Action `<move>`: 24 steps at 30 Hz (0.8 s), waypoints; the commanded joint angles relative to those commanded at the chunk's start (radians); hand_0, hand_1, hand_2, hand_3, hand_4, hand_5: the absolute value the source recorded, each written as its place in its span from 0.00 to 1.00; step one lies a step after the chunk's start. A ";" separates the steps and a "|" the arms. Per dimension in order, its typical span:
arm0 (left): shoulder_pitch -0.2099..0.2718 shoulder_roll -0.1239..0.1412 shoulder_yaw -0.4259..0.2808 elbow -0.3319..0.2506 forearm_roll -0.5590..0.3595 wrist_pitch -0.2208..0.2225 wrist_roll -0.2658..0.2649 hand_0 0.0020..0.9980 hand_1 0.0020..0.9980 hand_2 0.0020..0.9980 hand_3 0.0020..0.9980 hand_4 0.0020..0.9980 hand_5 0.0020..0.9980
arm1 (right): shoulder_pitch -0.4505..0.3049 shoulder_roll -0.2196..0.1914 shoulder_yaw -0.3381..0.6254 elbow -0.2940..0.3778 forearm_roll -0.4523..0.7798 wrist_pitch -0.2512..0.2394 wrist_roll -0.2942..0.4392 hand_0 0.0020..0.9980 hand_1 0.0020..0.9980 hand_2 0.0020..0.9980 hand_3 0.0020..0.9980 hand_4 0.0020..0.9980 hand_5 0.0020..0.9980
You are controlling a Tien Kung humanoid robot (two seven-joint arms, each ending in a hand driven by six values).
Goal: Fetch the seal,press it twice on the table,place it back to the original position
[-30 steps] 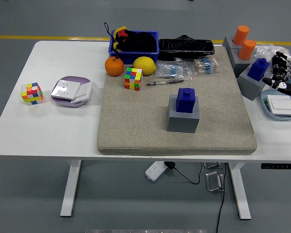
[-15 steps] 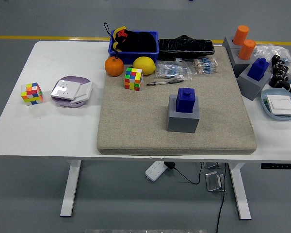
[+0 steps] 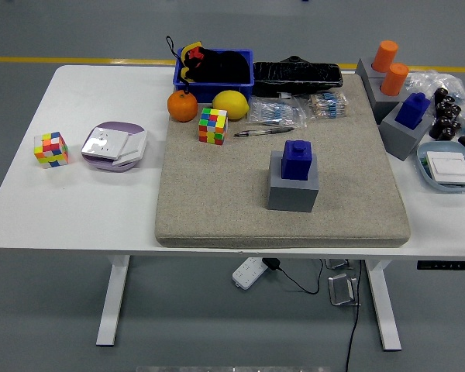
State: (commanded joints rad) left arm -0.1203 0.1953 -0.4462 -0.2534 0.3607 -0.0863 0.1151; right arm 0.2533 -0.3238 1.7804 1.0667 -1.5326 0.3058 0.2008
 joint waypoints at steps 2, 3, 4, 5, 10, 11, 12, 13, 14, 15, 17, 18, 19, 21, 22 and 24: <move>0.001 -0.001 0.001 0.001 -0.002 0.002 0.001 0.82 0.82 0.79 0.84 0.80 0.40 | 0.001 0.001 0.002 0.002 0.000 0.000 -0.001 0.96 0.91 0.90 0.94 1.00 0.33; 0.001 -0.001 0.000 0.001 -0.002 0.002 0.002 0.82 0.82 0.79 0.84 0.80 0.40 | 0.001 0.001 0.003 0.002 0.000 0.000 -0.002 0.96 0.91 0.90 0.94 1.00 0.33; 0.001 -0.001 -0.001 0.001 -0.001 0.003 0.002 0.82 0.82 0.79 0.84 0.80 0.41 | 0.001 0.001 0.003 0.002 0.001 0.000 -0.002 0.95 0.91 0.90 0.93 1.00 0.33; 0.001 -0.001 -0.002 0.001 -0.001 0.004 0.002 0.82 0.82 0.79 0.84 0.80 0.41 | 0.001 0.001 0.003 0.002 0.001 0.000 -0.002 0.95 0.91 0.90 0.93 1.00 0.33; 0.000 -0.003 -0.012 0.001 0.002 0.005 0.002 0.82 0.82 0.79 0.84 0.80 0.40 | -0.004 0.000 0.006 0.001 0.001 0.003 -0.004 0.94 0.90 0.89 0.93 1.00 0.32; 0.000 -0.003 -0.014 0.001 0.003 0.004 0.001 0.82 0.82 0.79 0.84 0.80 0.40 | -0.005 -0.001 0.007 0.001 0.002 0.003 -0.004 0.94 0.90 0.89 0.93 1.00 0.32; -0.001 -0.003 -0.016 0.001 0.004 0.004 0.001 0.82 0.82 0.79 0.84 0.80 0.40 | -0.005 -0.001 0.010 0.002 0.001 0.003 -0.004 0.94 0.90 0.89 0.93 1.00 0.32; -0.001 -0.004 -0.018 0.001 0.004 0.004 0.000 0.82 0.82 0.79 0.84 0.80 0.40 | -0.005 -0.001 0.012 0.002 0.000 0.003 -0.005 0.94 0.90 0.89 0.93 1.00 0.32; -0.001 -0.004 -0.019 0.001 0.004 0.003 0.000 0.82 0.82 0.79 0.84 0.80 0.40 | -0.005 0.000 0.013 0.002 0.000 0.003 -0.005 0.94 0.90 0.89 0.93 1.00 0.32; -0.001 -0.004 -0.020 0.001 0.004 0.003 0.000 0.82 0.82 0.79 0.84 0.80 0.40 | -0.005 0.000 0.015 0.003 0.000 0.003 -0.005 0.94 0.90 0.89 0.93 1.00 0.32; 0.001 -0.004 -0.022 0.001 0.005 0.004 0.000 0.82 0.82 0.79 0.84 0.80 0.40 | -0.006 0.000 0.019 0.004 -0.002 0.003 -0.006 0.94 0.90 0.89 0.93 1.00 0.31; 0.002 -0.005 -0.023 0.001 0.005 0.004 0.001 0.82 0.82 0.79 0.84 0.80 0.40 | -0.006 0.000 0.021 0.005 -0.002 0.003 -0.006 0.94 0.90 0.89 0.93 1.00 0.31; 0.002 -0.005 -0.023 0.001 0.004 0.004 0.001 0.82 0.82 0.79 0.84 0.80 0.40 | -0.006 0.000 0.022 0.005 -0.002 0.003 -0.006 0.94 0.90 0.89 0.93 1.00 0.31; 0.003 -0.006 -0.024 0.002 0.003 0.004 0.001 0.82 0.82 0.79 0.84 0.80 0.40 | -0.006 0.000 0.026 0.007 -0.003 0.004 -0.008 0.94 0.90 0.89 0.93 1.00 0.31; 0.003 -0.006 -0.024 0.002 0.003 0.004 0.001 0.82 0.82 0.79 0.84 0.80 0.40 | -0.006 0.000 0.029 0.008 -0.003 0.004 -0.009 0.94 0.90 0.89 0.93 1.00 0.31; 0.003 -0.006 -0.025 0.002 0.004 0.005 0.001 0.82 0.82 0.79 0.84 0.80 0.40 | -0.007 0.000 0.036 0.009 -0.002 0.005 -0.011 0.94 0.90 0.89 0.93 1.00 0.31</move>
State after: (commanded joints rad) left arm -0.1171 0.1898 -0.4711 -0.2515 0.3644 -0.0817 0.1162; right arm 0.2458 -0.3234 1.8159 1.0754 -1.5343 0.3105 0.1895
